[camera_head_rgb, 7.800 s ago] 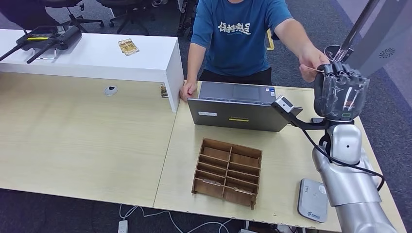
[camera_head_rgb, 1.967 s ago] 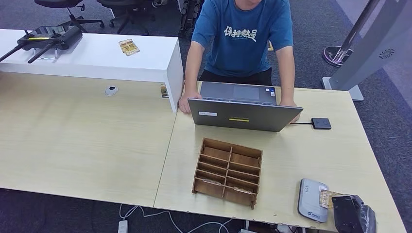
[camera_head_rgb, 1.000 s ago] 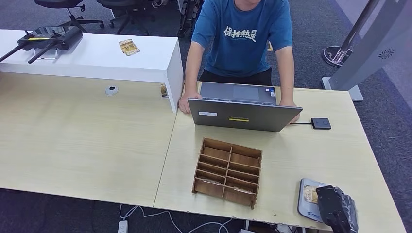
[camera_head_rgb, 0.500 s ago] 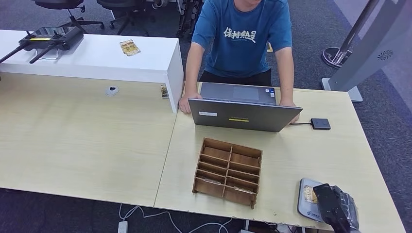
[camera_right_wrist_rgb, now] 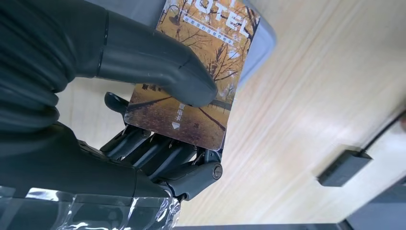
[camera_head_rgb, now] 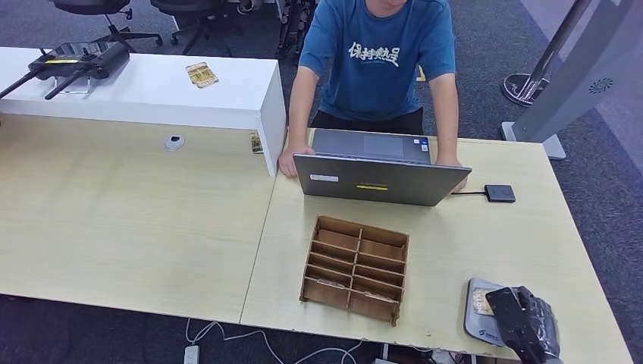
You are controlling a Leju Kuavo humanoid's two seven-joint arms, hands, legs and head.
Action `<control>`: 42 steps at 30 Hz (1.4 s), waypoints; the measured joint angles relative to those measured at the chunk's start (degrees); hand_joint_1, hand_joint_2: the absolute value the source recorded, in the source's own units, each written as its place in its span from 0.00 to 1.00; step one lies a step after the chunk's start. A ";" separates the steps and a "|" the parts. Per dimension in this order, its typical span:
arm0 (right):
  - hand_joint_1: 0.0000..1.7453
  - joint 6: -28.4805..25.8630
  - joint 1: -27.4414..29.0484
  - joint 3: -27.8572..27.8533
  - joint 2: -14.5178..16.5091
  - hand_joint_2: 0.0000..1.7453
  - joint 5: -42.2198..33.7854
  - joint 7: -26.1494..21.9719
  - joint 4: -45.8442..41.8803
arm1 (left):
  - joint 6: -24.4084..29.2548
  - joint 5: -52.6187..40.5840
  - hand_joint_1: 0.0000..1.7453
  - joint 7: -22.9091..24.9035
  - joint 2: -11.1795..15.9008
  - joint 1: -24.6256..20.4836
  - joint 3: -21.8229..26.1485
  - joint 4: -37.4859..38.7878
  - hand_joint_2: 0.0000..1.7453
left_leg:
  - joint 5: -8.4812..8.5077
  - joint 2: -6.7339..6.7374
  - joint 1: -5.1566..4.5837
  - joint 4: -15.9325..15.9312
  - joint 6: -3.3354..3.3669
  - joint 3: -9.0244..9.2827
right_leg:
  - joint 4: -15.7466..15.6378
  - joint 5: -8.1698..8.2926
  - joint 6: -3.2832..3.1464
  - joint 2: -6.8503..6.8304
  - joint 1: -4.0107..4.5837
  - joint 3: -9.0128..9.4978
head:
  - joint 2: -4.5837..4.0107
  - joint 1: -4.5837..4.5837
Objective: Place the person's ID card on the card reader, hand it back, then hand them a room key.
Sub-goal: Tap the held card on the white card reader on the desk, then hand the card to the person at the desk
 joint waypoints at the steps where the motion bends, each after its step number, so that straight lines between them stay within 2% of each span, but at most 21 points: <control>1: 0.95 -0.29 -0.08 0.13 0.00 1.00 0.14 -0.24 -0.55 | 0.01 -0.05 0.00 -0.06 -0.02 0.00 0.00 0.00 0.00 | 0.00 0.00 0.00 0.00 0.00 -0.02 | 0.01 0.00 0.00 -0.01 0.00 -0.01 | 0.00 0.00; 12: 0.94 -2.77 -4.12 1.15 -0.23 1.00 1.11 -2.53 -5.44 | 0.09 -0.64 0.00 -0.42 -0.02 0.01 0.00 0.00 0.00 | 0.01 -0.01 -0.01 0.00 -0.01 -0.06 | 0.03 0.00 0.00 -0.01 0.00 -0.07 | 0.00 0.00; 25: 0.91 -3.13 -8.30 2.75 -1.09 1.00 1.61 -1.87 -6.44 | 0.06 -1.32 0.00 -0.48 0.10 0.00 0.00 0.00 0.00 | 0.01 -0.02 0.00 0.00 -0.01 -0.12 | 0.04 0.00 0.00 -0.05 0.00 -0.11 | 0.00 0.00; 33: 0.91 -1.79 -14.98 4.64 -2.22 1.00 1.40 0.34 -4.75 | -0.30 -2.52 0.00 -0.48 0.59 -0.06 -0.03 0.00 0.00 | 0.05 0.00 -0.01 0.00 -0.02 -0.11 | 0.05 0.01 -0.01 -0.02 -0.01 -0.12 | 0.00 0.00; 42: 0.93 -3.89 -25.08 6.41 -2.69 1.00 6.15 1.58 1.97 | -1.03 -4.49 0.00 -0.48 1.85 -0.40 -0.60 0.00 0.00 | 0.07 -0.02 0.00 0.00 -0.04 -0.10 | 0.07 0.02 -0.01 -0.03 0.00 -0.13 | 0.00 0.00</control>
